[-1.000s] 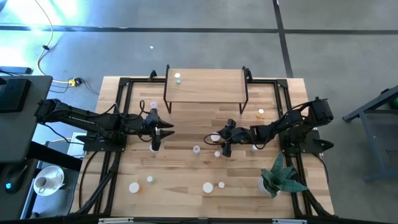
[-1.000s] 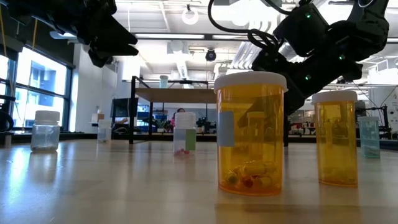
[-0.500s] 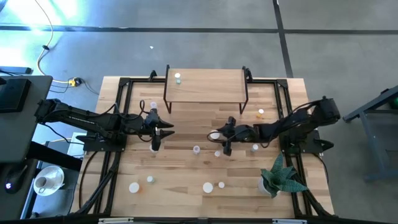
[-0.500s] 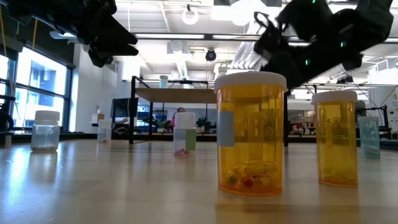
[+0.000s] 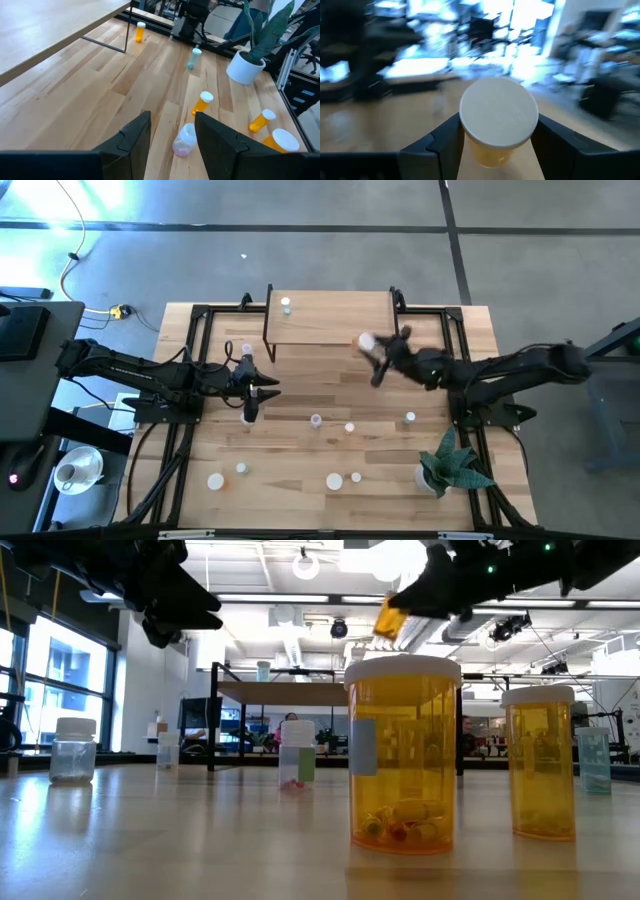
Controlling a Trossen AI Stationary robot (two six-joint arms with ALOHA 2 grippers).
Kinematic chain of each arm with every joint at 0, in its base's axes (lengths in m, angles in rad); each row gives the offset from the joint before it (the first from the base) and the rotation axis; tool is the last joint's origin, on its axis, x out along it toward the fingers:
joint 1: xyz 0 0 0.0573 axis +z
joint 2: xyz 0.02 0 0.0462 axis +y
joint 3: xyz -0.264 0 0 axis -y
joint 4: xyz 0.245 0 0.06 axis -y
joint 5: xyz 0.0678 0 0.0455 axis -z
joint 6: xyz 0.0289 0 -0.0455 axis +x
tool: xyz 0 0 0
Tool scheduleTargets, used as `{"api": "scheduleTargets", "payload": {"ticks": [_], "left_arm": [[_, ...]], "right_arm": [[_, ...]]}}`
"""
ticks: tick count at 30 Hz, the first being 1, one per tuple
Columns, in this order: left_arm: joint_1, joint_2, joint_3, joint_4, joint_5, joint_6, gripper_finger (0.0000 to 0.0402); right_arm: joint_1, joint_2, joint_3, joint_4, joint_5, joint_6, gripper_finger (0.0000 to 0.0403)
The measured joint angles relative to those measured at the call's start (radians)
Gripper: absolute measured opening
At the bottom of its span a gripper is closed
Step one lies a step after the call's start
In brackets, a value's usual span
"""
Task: Pick and place medicine bottles onto shelf by color
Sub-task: Put the top right large orange pill bottle on the shelf
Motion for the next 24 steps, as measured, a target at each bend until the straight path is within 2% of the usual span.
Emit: {"api": "scheduleTargets", "payload": {"ticks": [6, 9, 13, 16, 24], "left_arm": [[0.000, 0.000, 0.000, 0.000, 0.000, 0.014, 0.0145], [0.000, 0.000, 0.000, 0.000, 0.000, 0.014, 0.0145], [0.000, 0.000, 0.000, 0.000, 0.000, 0.013, 0.0145], [0.000, 0.000, 0.000, 0.000, 0.000, 0.013, 0.0145], [0.000, 0.000, 0.000, 0.000, 0.002, 0.013, 0.0145]], "right_arm": [[-0.149, -0.113, 0.039, -0.041, 0.042, -0.018, 0.0199], [-0.219, -0.116, 0.125, -0.160, 0.042, -0.013, 0.0199], [-0.304, -0.081, 0.277, -0.420, 0.033, 0.086, 0.0199], [-0.353, -0.044, 0.352, -0.581, -0.023, 0.168, 0.0199], [-0.442, 0.064, 0.373, -0.631, -0.106, 0.278, 0.0199]]}}
